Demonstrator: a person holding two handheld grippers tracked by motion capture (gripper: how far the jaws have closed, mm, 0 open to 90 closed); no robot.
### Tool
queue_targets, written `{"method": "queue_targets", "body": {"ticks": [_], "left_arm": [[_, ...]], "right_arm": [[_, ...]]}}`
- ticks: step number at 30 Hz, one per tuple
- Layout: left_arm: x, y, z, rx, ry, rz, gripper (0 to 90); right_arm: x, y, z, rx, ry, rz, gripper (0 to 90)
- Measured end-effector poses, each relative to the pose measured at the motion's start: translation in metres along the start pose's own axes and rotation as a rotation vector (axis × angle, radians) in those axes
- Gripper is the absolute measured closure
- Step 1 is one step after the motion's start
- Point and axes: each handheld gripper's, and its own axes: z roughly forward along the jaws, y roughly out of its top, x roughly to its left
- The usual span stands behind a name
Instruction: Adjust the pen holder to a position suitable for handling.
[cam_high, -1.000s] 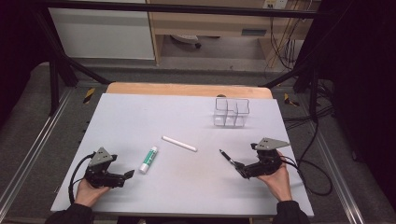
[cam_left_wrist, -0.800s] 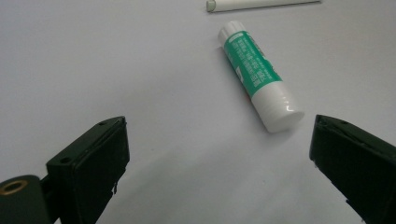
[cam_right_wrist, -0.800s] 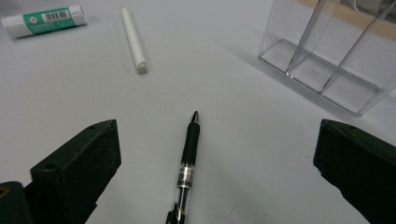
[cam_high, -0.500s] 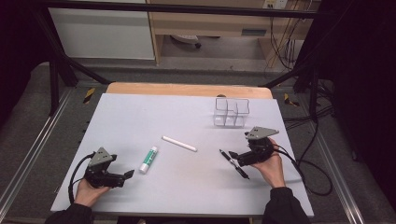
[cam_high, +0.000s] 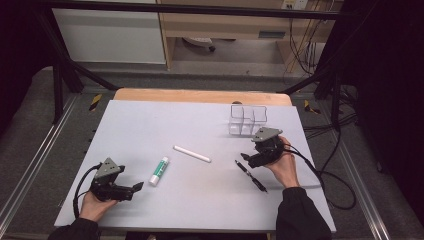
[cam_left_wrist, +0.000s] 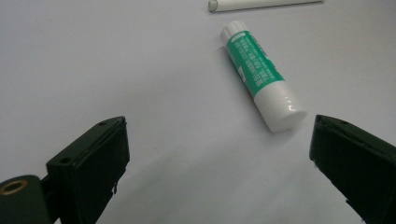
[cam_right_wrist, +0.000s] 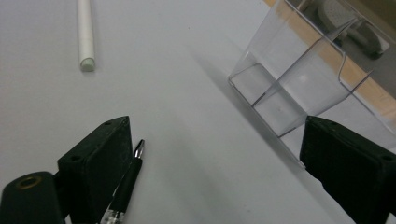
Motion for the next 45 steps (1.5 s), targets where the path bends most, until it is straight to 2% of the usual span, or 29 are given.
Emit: {"method": "queue_targets", "body": {"ticks": [5,12,13,21,25,27,32,34,38,43,45], "left_arm": [[0.000,0.000,0.000,0.001,0.000,0.000,4.8],[0.001,0.000,0.000,0.001,0.003,-0.001,4.9],[0.001,0.000,0.000,0.000,0.002,-0.001,4.9],[0.001,0.000,0.000,0.002,0.003,0.002,4.9],[0.001,-0.001,0.000,0.003,0.003,0.001,4.9],[0.001,-0.001,0.001,0.005,0.003,0.004,4.9],[0.001,-0.001,0.000,0.005,0.004,0.003,5.1],[0.002,-0.001,0.000,0.004,0.004,0.003,5.1],[0.002,-0.001,0.001,0.007,0.003,0.003,5.1],[0.002,-0.001,0.001,0.008,0.004,0.002,5.2],[0.002,-0.001,0.001,0.007,0.004,0.001,5.2]], "right_arm": [[-0.005,0.004,0.004,-0.001,-0.013,-0.024,15.4],[-0.013,0.011,0.012,0.021,-0.062,-0.132,20.5],[-0.013,0.011,0.012,0.021,-0.062,-0.132,20.5],[-0.015,0.021,0.021,0.038,-0.088,-0.227,25.8],[-0.017,0.029,0.025,0.021,-0.090,-0.283,30.3],[-0.017,0.031,0.026,0.024,-0.091,-0.290,31.0],[-0.021,0.041,0.032,0.005,-0.096,-0.343,34.2],[-0.022,0.042,0.033,0.003,-0.097,-0.344,36.3],[-0.024,0.048,0.038,0.006,-0.108,-0.378,40.2],[-0.029,0.056,0.046,0.002,-0.107,-0.372,43.3],[-0.032,0.058,0.049,0.020,-0.116,-0.383,45.4]]}}
